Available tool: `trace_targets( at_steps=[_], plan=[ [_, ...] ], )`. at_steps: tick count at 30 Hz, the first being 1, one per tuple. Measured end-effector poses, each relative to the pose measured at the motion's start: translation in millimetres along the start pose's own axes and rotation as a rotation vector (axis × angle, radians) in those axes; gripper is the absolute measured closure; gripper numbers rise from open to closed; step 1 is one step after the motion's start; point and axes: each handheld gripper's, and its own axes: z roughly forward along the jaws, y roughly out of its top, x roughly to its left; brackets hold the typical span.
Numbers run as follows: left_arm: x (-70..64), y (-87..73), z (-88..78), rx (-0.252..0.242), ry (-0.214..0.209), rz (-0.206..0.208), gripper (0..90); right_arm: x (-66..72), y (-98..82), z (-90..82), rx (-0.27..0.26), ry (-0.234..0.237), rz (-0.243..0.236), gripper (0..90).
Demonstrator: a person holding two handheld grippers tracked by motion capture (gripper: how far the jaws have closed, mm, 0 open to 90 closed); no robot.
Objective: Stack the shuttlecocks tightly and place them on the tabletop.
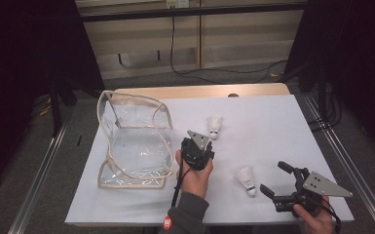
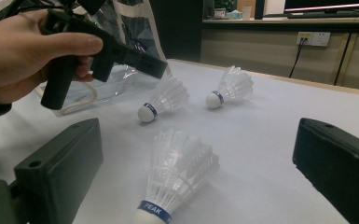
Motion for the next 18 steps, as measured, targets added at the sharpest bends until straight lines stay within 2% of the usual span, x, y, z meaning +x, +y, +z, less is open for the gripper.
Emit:
trace_targets(
  at_steps=[2,4,8,10,11,13,15,18],
  plan=[
    [0.9,5.3,5.1,0.01,-0.009,-0.01,50.9,-0.5,-0.2,0.0,0.0,-0.001,0.001,0.9],
    [3.2,9.3,11.2,0.014,-0.021,-0.004,48.4,-0.6,-0.2,-0.1,0.0,-0.001,0.0,0.9],
    [6.7,17.2,21.9,0.047,-0.037,0.02,35.2,-0.6,-0.5,0.0,0.001,0.001,0.005,0.9],
    [9.6,18.5,26.8,0.057,-0.069,-0.016,34.9,-0.6,-0.6,0.2,0.002,0.003,0.006,0.9],
    [10.1,18.3,28.9,0.063,-0.071,-0.024,34.0,-0.6,-0.6,0.2,0.002,0.002,0.004,0.9],
    [12.6,18.6,34.6,0.107,-0.073,-0.039,29.3,-0.6,-0.6,0.2,0.003,0.002,0.006,0.9],
    [14.9,19.2,38.8,0.13,-0.093,-0.058,25.2,-0.7,-0.6,0.1,0.002,0.002,0.006,0.9],
    [15.9,21.7,41.4,0.137,-0.103,-0.058,19.0,-0.5,-0.6,0.1,0.0,0.004,0.008,0.9]
  ],
)
